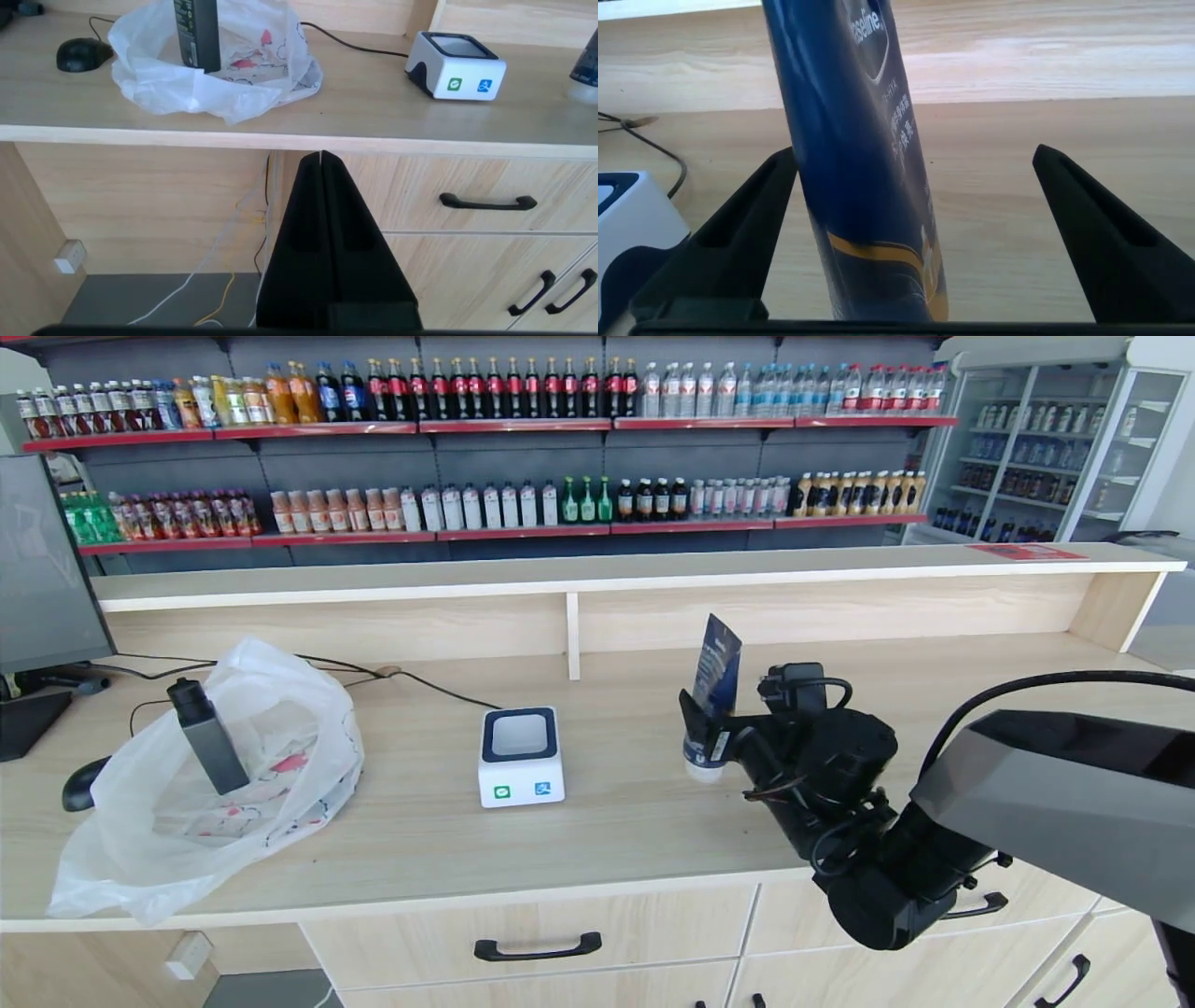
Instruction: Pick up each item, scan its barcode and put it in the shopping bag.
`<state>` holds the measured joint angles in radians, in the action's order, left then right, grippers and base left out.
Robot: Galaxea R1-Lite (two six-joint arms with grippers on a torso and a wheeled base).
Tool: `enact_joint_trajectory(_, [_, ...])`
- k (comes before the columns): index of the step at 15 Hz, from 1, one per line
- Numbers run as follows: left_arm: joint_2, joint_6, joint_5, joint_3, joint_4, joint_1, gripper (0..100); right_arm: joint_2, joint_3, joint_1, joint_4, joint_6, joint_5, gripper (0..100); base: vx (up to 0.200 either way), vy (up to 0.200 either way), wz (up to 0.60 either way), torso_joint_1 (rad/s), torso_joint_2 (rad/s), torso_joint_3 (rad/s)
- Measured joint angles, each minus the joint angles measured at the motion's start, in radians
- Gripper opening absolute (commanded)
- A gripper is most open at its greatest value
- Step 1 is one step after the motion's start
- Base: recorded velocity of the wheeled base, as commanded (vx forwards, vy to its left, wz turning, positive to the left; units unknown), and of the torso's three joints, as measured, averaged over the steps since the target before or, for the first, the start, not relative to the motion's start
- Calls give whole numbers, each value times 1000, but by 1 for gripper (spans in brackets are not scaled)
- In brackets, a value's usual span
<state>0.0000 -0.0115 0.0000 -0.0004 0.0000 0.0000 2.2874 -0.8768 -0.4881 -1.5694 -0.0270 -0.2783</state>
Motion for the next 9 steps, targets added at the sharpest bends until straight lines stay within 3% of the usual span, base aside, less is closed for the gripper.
enact_joint_trajectory(9, [0,0,0,0,-1,0,0,49,-43,2,0,-5,20,100,0,0,0,0,0,0])
